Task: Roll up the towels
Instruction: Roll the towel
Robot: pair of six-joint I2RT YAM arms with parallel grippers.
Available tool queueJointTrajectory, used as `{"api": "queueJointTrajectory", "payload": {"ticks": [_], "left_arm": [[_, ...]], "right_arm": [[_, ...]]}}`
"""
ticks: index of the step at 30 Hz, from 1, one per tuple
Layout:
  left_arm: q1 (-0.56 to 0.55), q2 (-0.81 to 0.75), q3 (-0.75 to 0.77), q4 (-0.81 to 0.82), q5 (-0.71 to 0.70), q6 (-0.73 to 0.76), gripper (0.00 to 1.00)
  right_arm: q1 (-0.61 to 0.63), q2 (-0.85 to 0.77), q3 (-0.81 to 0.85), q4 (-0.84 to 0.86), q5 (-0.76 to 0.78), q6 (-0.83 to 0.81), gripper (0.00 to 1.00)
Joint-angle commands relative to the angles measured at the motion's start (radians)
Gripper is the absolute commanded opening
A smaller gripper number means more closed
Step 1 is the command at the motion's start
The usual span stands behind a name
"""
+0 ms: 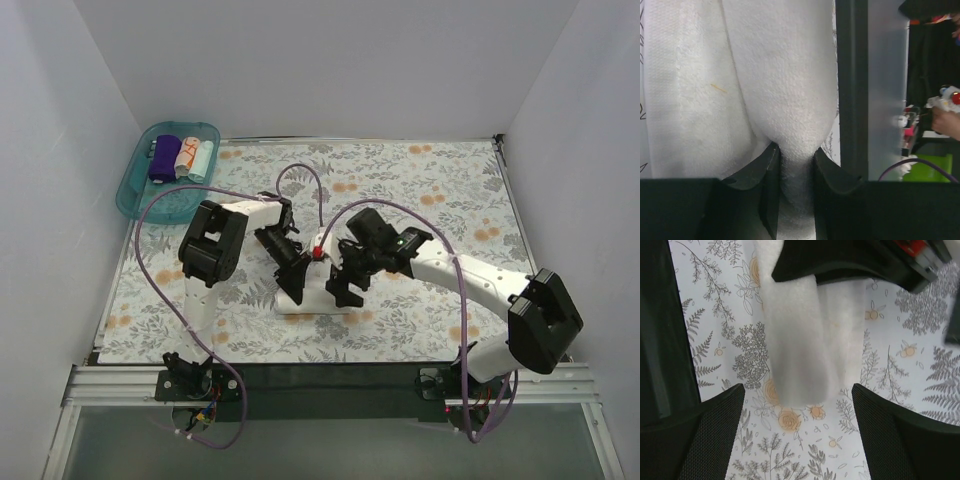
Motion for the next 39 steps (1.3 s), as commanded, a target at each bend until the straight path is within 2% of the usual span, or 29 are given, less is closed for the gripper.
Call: {"api": "queueJointTrajectory", "payload": {"ticks": [1, 5, 9, 14, 15, 17, 21, 22, 25, 26, 27, 28, 29, 33, 34, 35, 39], "left_arm": [[-0.003, 0.133, 0.025, 0.033, -0.172, 0.064, 0.01], [0.008, 0.177, 0.04, 0.031, -0.18, 0.069, 0.01], [0.028, 0.197, 0.037, 0.033, -0.175, 0.084, 0.01], [0.036, 0.226, 0.048, 0.031, -0.173, 0.082, 0.02], [0.036, 0.231, 0.048, 0.033, -0.173, 0.083, 0.02], [0.036, 0.234, 0.045, 0.033, -0.173, 0.084, 0.02], [0.036, 0.243, 0.055, 0.033, -0.172, 0.083, 0.02], [0.036, 0.246, 0.06, 0.033, -0.172, 0.084, 0.02], [0.036, 0.246, 0.083, 0.031, -0.175, 0.079, 0.04], [0.036, 0.248, 0.088, 0.031, -0.178, 0.078, 0.06], [0.037, 0.239, 0.097, 0.033, -0.18, 0.075, 0.16], [0.04, 0.225, 0.098, 0.031, -0.172, 0.072, 0.2], [0.045, 0.21, 0.095, 0.031, -0.166, 0.07, 0.24], [0.114, 0.073, 0.074, 0.063, -0.115, 0.044, 0.43], [0.134, 0.008, 0.056, 0.088, -0.098, 0.038, 0.5], [0.179, -0.036, 0.045, 0.102, -0.047, 0.021, 0.62], [0.292, -0.212, 0.022, 0.165, 0.024, -0.038, 0.66]], "right_arm": [[0.098, -0.001, -0.024, 0.12, 0.21, -0.045, 0.78], [0.196, -0.005, -0.094, 0.227, 0.338, -0.102, 0.74], [0.265, -0.017, -0.183, 0.329, 0.384, -0.151, 0.71], [0.355, -0.051, -0.349, 0.512, 0.584, -0.215, 0.69], [0.362, -0.054, -0.39, 0.599, 0.605, -0.224, 0.69], [0.372, -0.054, -0.416, 0.656, 0.631, -0.229, 0.69], [0.374, -0.027, -0.446, 0.707, 0.625, -0.235, 0.65], [0.373, -0.01, -0.452, 0.713, 0.62, -0.237, 0.63], [0.373, 0.021, -0.456, 0.71, 0.574, -0.231, 0.43], [0.369, 0.027, -0.453, 0.686, 0.524, -0.214, 0.33], [0.359, 0.032, -0.446, 0.655, 0.484, -0.202, 0.27], [0.345, 0.038, -0.433, 0.625, 0.424, -0.186, 0.19], [0.315, 0.042, -0.409, 0.564, 0.334, -0.153, 0.02], [0.244, 0.076, -0.351, 0.396, 0.131, -0.131, 0.01], [0.233, 0.085, -0.343, 0.373, 0.097, -0.128, 0.01], [0.209, 0.088, -0.328, 0.335, 0.026, -0.125, 0.01], [0.161, 0.163, -0.251, 0.227, -0.079, -0.117, 0.01]]}}
